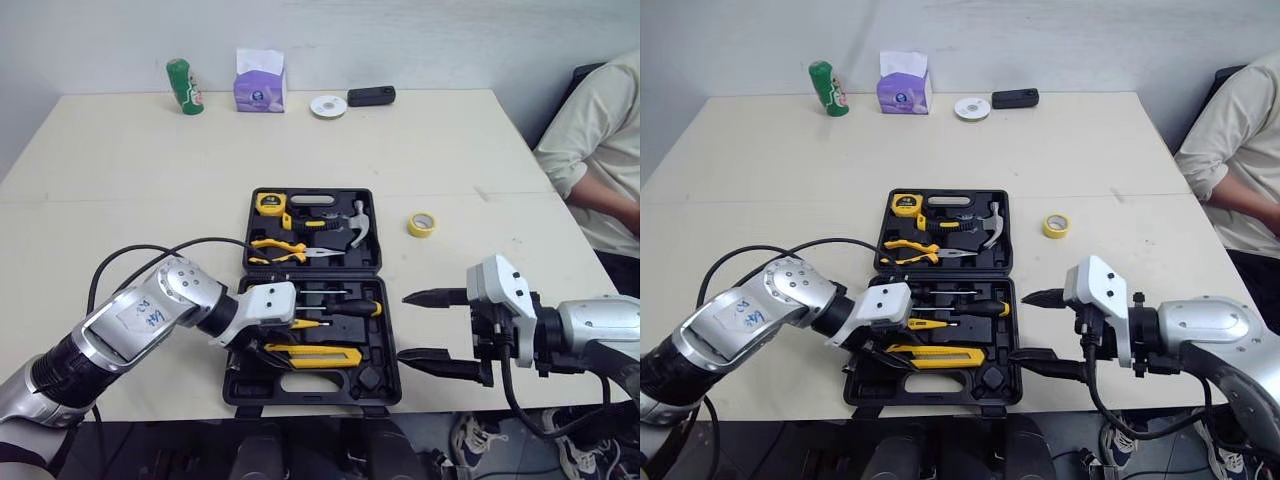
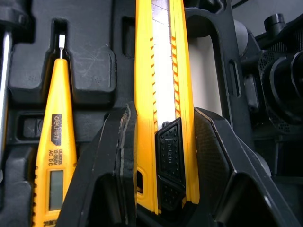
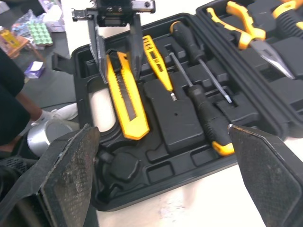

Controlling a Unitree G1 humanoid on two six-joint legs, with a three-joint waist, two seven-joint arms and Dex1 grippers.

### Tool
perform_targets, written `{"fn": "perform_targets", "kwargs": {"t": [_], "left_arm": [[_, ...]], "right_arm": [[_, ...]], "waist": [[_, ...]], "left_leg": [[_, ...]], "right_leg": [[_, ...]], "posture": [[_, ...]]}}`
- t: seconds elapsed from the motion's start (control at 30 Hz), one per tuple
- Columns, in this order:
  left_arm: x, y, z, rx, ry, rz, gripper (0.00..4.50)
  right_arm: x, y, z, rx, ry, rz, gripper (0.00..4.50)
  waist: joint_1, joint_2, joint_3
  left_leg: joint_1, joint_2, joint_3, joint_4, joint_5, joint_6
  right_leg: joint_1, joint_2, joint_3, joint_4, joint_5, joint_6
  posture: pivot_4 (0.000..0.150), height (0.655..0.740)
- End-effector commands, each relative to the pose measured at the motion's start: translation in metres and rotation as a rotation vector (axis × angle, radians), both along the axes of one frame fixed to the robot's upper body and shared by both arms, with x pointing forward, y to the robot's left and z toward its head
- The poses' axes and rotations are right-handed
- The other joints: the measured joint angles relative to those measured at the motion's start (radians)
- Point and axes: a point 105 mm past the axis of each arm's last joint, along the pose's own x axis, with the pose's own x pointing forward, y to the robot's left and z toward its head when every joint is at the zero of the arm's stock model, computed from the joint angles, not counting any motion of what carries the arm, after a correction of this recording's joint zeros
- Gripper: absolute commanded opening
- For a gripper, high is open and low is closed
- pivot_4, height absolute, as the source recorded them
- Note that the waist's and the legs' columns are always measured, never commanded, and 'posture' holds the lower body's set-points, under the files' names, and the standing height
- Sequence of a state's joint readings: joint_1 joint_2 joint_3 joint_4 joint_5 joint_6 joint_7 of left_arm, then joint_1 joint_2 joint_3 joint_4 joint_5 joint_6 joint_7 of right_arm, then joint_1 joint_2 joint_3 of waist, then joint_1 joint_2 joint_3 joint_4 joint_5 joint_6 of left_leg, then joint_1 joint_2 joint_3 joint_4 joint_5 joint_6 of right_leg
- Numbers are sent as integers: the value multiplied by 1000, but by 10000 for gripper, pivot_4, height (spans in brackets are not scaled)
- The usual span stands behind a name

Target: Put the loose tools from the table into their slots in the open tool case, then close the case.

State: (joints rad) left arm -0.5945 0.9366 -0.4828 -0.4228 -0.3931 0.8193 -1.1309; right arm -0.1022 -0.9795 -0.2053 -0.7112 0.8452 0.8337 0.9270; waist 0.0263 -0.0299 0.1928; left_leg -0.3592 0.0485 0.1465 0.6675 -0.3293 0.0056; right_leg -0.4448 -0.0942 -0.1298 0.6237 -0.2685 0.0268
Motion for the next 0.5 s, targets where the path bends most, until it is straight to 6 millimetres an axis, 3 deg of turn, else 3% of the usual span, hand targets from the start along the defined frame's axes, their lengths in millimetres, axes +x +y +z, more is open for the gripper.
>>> {"fn": "perform_targets", "kwargs": {"t": [0.03,0.2,0.27,0.37,0.43,0.5], "left_arm": [[3,6,-9,42,7,53,12863],[4,10,6,25,-10,58,36092],[6,8,22,-24,-32,60,44656],[-1,-1,46,-182,-91,-35,44656],[-8,-2,49,-261,-88,-60,44656],[-11,-3,42,-349,-104,-67,39063]], "right_arm": [[-5,1,7,-9,-36,10,45000],[-5,2,6,-4,-39,6,45000],[-4,2,6,-1,-41,6,45000],[-4,3,6,4,-38,13,45000],[-4,4,6,6,-36,18,45000],[-4,4,6,9,-35,25,45000]], "waist": [[0,0,0],[-3,0,0],[-4,0,0],[-2,0,0],[-3,0,0],[-5,0,0]], "left_leg": [[0,0,0,0,0,0],[0,0,0,0,0,1],[0,0,0,0,0,0],[0,0,-1,0,1,0],[0,0,-1,0,1,0],[0,0,0,0,1,0]], "right_leg": [[0,0,0,0,0,0],[0,0,0,0,0,0],[0,0,0,0,0,0],[0,0,0,1,0,0],[0,0,0,1,0,0],[0,0,0,0,0,0]], "posture": [[1500,7252],[1500,7252],[1500,7252],[1500,7252],[1500,7252],[1500,7252]]}}
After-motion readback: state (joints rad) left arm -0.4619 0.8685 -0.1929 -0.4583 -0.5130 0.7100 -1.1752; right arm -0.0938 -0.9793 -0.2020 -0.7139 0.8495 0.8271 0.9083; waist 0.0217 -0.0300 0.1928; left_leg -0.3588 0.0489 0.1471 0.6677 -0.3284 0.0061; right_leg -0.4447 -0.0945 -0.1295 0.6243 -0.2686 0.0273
